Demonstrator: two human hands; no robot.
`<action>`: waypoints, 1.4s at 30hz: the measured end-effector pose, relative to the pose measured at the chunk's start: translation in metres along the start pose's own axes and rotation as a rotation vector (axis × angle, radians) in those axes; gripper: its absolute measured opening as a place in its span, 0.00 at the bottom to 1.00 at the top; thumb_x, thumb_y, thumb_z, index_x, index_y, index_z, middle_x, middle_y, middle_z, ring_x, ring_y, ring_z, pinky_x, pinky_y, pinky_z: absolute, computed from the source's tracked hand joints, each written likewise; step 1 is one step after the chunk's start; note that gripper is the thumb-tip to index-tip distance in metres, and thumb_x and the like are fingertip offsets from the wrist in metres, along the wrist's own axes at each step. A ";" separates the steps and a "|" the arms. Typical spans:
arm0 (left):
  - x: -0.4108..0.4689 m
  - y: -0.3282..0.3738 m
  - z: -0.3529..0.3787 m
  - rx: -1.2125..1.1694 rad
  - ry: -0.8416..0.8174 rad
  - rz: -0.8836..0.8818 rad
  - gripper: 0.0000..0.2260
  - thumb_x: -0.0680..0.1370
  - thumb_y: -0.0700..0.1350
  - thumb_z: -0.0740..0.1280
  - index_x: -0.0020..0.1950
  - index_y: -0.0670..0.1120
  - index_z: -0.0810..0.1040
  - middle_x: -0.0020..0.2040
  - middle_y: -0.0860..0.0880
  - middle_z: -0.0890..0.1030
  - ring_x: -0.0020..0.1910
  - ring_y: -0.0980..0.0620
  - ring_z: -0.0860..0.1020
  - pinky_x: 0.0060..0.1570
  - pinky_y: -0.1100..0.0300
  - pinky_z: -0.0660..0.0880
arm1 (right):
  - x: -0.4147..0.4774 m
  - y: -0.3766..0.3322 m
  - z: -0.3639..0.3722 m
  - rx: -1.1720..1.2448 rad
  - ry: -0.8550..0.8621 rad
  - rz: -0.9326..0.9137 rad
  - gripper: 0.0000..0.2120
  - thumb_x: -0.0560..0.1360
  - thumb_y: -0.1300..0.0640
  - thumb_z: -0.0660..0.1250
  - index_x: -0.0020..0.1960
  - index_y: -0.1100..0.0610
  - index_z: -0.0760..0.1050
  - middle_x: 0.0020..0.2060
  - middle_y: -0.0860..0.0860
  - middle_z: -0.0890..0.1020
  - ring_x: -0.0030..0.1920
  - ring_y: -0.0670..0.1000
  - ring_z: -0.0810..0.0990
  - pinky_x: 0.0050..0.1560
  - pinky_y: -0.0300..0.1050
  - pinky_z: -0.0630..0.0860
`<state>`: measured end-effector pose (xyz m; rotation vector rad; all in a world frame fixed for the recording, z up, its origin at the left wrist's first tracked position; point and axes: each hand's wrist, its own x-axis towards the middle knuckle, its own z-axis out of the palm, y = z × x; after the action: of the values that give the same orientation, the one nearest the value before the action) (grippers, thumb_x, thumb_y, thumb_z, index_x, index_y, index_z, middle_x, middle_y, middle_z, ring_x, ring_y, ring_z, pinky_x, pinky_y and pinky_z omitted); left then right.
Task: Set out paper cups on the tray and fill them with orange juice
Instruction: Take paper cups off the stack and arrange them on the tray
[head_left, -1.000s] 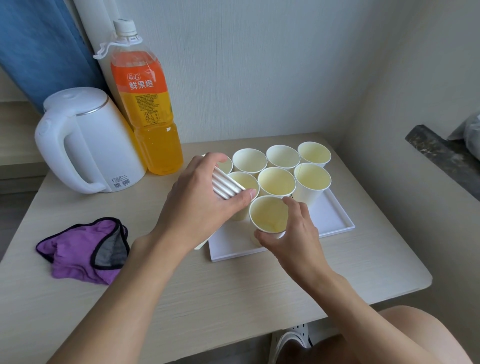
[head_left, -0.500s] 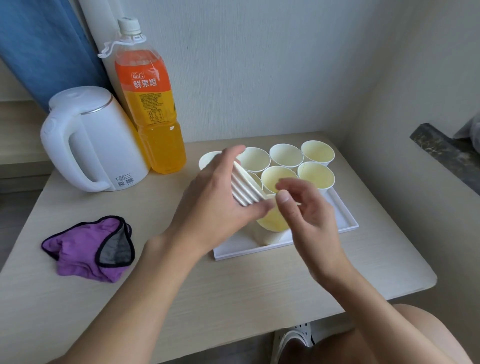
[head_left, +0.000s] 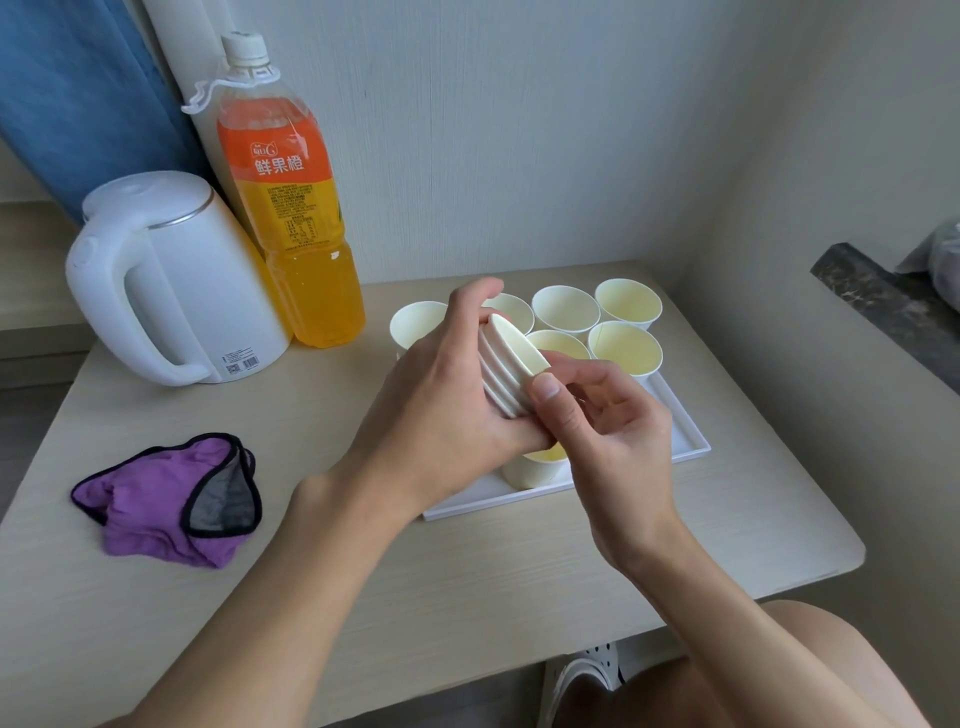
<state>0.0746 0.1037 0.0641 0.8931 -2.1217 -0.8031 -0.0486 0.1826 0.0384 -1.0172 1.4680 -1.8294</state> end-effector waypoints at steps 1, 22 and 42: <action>0.000 0.001 0.000 -0.002 -0.005 -0.007 0.48 0.59 0.64 0.75 0.74 0.53 0.62 0.64 0.52 0.80 0.58 0.50 0.80 0.57 0.54 0.78 | -0.001 -0.001 0.001 -0.002 0.007 -0.010 0.24 0.65 0.38 0.77 0.47 0.58 0.81 0.48 0.61 0.84 0.51 0.65 0.80 0.55 0.65 0.75; 0.001 -0.014 -0.012 0.025 0.067 -0.053 0.39 0.62 0.70 0.70 0.68 0.53 0.77 0.57 0.58 0.79 0.53 0.57 0.75 0.50 0.74 0.68 | 0.023 -0.007 -0.050 -0.155 0.272 -0.064 0.34 0.67 0.56 0.77 0.69 0.51 0.66 0.61 0.50 0.77 0.56 0.49 0.80 0.53 0.41 0.78; -0.001 -0.016 -0.014 0.048 0.025 -0.019 0.37 0.63 0.70 0.69 0.67 0.52 0.78 0.58 0.57 0.79 0.54 0.62 0.73 0.51 0.80 0.65 | 0.025 0.060 -0.069 -0.720 0.106 0.121 0.40 0.67 0.60 0.77 0.73 0.52 0.60 0.62 0.44 0.70 0.57 0.44 0.69 0.55 0.40 0.69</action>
<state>0.0912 0.0917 0.0597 0.9448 -2.1211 -0.7495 -0.1219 0.1850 -0.0224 -1.1189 2.2776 -1.2905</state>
